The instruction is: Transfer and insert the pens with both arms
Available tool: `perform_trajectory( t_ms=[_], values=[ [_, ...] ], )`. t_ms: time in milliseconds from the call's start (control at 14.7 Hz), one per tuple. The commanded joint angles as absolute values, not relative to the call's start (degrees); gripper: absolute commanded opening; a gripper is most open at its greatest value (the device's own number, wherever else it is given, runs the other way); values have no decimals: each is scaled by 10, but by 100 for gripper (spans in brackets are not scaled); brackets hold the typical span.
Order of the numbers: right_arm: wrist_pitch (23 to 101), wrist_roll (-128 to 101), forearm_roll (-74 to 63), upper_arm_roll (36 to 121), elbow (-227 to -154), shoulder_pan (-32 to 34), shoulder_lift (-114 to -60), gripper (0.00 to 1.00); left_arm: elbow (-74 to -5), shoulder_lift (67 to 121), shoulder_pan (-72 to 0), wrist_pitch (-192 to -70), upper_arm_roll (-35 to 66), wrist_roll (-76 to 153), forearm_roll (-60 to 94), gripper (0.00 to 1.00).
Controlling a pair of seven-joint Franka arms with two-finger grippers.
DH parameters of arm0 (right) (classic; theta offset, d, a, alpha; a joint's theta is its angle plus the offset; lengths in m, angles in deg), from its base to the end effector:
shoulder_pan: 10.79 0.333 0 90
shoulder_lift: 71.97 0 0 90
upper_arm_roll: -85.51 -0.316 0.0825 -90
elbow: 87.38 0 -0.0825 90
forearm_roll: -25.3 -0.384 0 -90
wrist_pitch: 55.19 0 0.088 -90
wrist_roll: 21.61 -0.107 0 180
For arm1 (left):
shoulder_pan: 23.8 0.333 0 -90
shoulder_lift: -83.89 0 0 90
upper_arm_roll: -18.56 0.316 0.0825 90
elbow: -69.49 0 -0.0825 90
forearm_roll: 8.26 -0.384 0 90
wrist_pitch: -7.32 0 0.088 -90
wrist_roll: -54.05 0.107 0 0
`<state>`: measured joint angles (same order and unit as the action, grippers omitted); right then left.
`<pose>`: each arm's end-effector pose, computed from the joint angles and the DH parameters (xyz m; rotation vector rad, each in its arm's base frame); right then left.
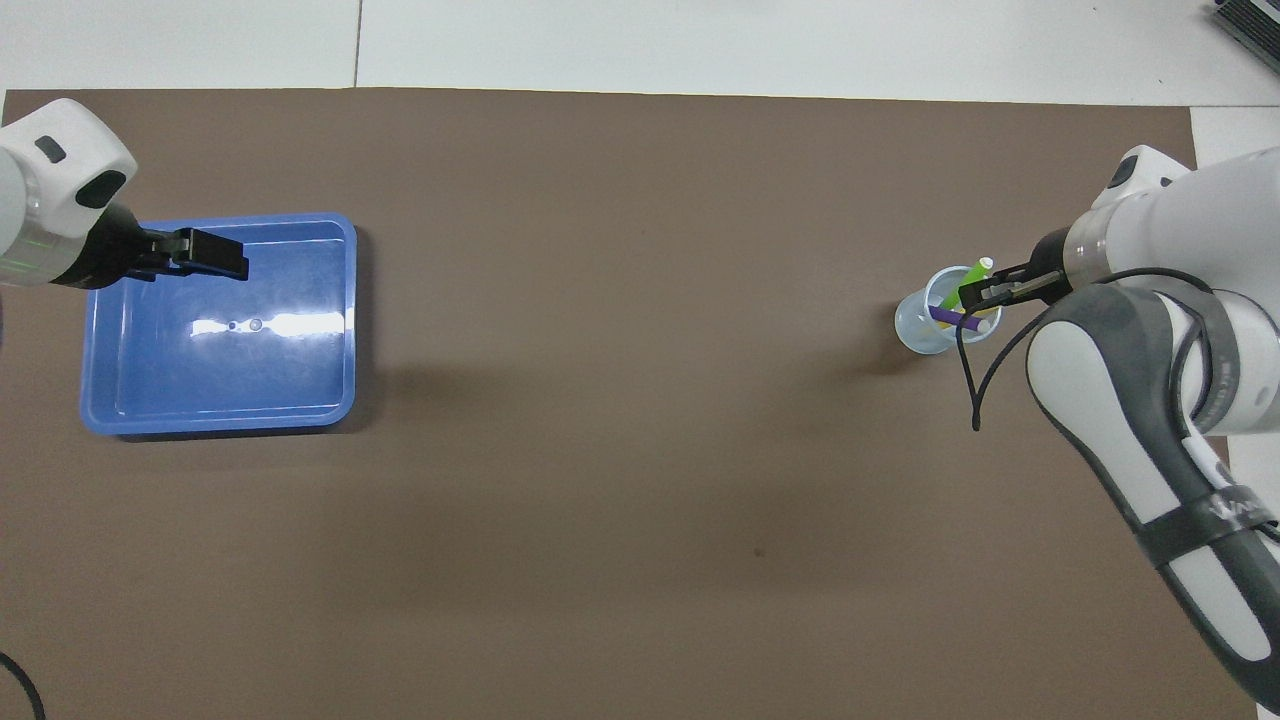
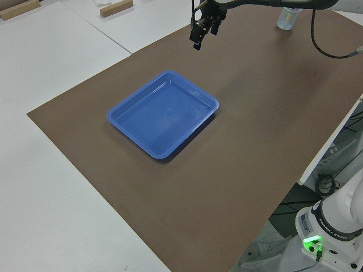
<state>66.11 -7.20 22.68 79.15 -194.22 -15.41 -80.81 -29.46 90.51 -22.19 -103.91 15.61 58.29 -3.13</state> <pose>0.6096 0.0179 0.4433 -3.0658 -0.3975 -0.1618 0.6083 -0.0190 0.5164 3.0476 -0.1043 0.1543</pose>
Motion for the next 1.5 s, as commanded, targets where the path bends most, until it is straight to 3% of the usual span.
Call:
perform_trajectory(
  t_ms=[0, 272, 748, 1427],
  values=[
    [622, -101, 244, 783, -1931, -160, -792, 100, -299, 898, -199, -1041, 149, 593, -41, 100],
    [554, -138, 243, 782, -1907, -154, -765, 100, -297, 867, -205, -1005, 153, 593, -47, 100],
    [441, -148, 244, 782, -1894, -158, -667, 100, -273, 847, -224, -914, 174, 605, -78, 100],
    [387, -148, 244, 785, -1899, -162, -635, 100, -274, 842, -207, -923, 162, 644, -103, 100]
  ],
)
